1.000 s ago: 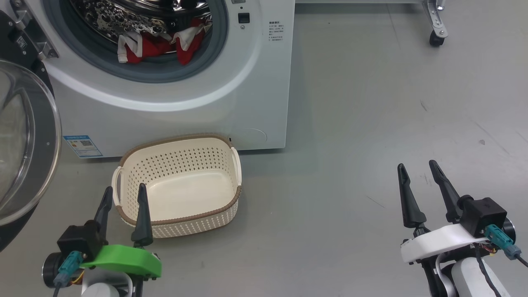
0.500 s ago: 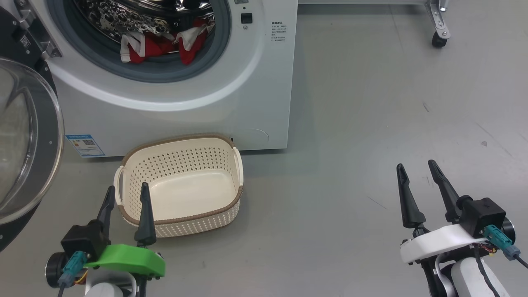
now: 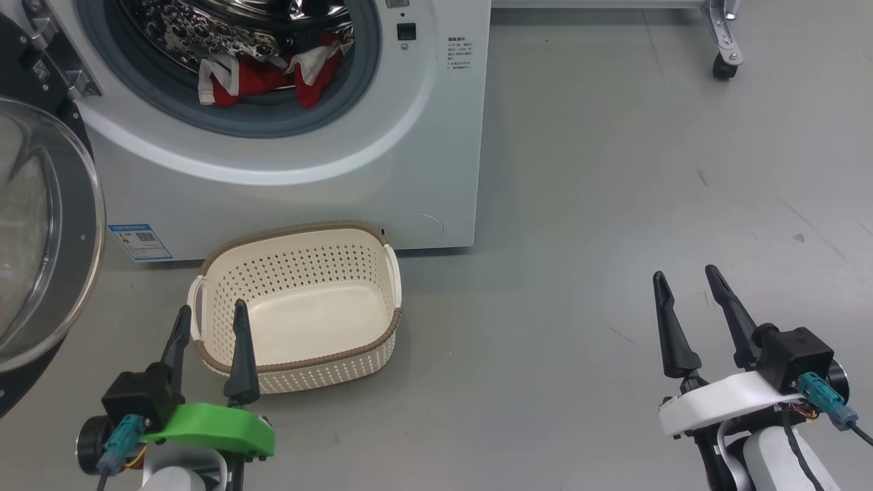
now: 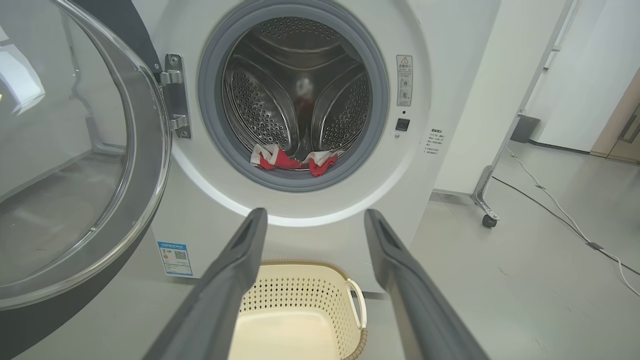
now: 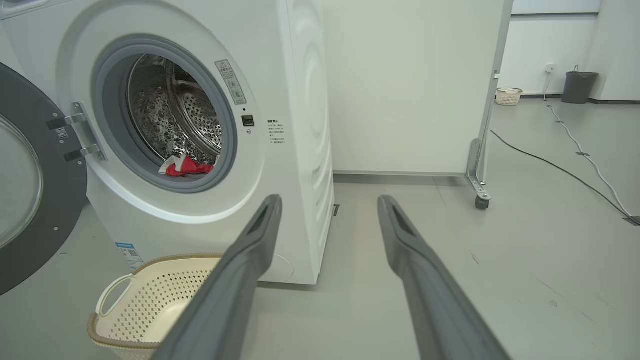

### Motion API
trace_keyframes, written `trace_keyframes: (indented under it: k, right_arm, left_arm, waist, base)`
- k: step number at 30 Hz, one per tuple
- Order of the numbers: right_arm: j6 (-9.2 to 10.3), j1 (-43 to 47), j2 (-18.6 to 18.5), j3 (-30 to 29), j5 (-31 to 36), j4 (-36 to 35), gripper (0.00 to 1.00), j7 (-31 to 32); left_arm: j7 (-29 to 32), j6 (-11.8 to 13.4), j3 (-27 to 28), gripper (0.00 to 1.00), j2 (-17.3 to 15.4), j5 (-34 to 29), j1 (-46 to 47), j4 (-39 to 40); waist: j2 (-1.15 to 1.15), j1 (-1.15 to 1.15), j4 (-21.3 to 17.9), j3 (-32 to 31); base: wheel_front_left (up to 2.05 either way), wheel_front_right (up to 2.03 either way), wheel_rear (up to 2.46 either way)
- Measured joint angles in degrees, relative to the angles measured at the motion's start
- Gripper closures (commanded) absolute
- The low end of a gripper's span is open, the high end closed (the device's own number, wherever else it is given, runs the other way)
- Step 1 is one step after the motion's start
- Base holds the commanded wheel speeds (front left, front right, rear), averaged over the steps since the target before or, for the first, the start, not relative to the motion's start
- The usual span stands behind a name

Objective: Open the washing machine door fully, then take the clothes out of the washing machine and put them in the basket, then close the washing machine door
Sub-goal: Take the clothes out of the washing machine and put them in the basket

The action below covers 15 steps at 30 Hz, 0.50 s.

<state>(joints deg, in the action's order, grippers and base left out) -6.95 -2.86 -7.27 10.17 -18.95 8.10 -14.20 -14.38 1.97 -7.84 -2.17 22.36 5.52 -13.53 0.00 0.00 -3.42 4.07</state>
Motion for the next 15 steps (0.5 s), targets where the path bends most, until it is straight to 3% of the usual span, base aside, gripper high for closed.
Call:
trace_keyframes:
  k: [15]
  right_arm:
    - [-0.01,0.17,0.00,0.02,0.02,0.19,0.00,0.00]
  left_arm:
    - [0.00,-0.03,-0.77,0.00,0.00,1.85,-0.60,0.82]
  waist:
    - [0.00,0.00,0.07,-0.14]
  base:
    - [0.16,-0.16,0.00]
